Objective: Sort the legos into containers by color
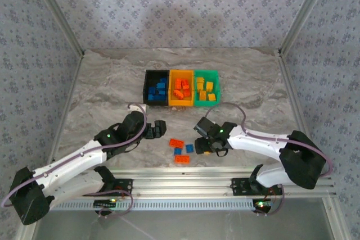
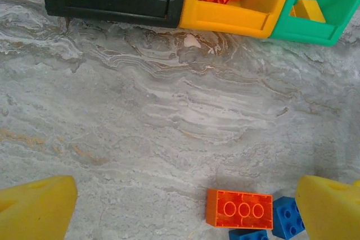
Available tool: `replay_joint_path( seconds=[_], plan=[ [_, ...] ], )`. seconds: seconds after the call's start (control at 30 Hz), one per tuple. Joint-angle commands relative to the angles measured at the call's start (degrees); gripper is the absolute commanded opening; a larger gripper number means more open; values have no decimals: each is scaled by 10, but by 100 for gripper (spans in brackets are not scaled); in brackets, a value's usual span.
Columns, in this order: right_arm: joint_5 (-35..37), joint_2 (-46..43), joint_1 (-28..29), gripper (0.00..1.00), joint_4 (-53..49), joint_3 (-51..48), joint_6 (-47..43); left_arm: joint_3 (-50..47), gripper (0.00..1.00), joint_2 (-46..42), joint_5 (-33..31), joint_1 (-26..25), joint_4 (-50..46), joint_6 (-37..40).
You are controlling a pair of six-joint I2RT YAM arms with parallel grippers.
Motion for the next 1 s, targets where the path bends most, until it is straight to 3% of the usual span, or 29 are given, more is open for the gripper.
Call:
replay_joint_path(
  seconds=[0.0,0.33,0.5,0.67,0.83,0.97],
  plan=[
    [-18,24,7,77,8,-10,12,-6,99,-13,-12,-1,-3,-7],
    [-42,41,5,43,-6,-12,8,-10,100,-14,-17,-1,-11,-9],
    [-24,-1,-19,39,-34,27,-16,-3,100,-16,-26,-1,-22,-11],
    [-10,-20,-86,37,-55,116,-82,2,99,-15,-29,-1,-25,-5],
    [-13,45,-176,37,-9,231,-118,0,99,-9,-28,-1,-24,-6],
    [16,142,-216,38,23,330,-127,0,100,0,-13,-1,-24,-7]
  ],
)
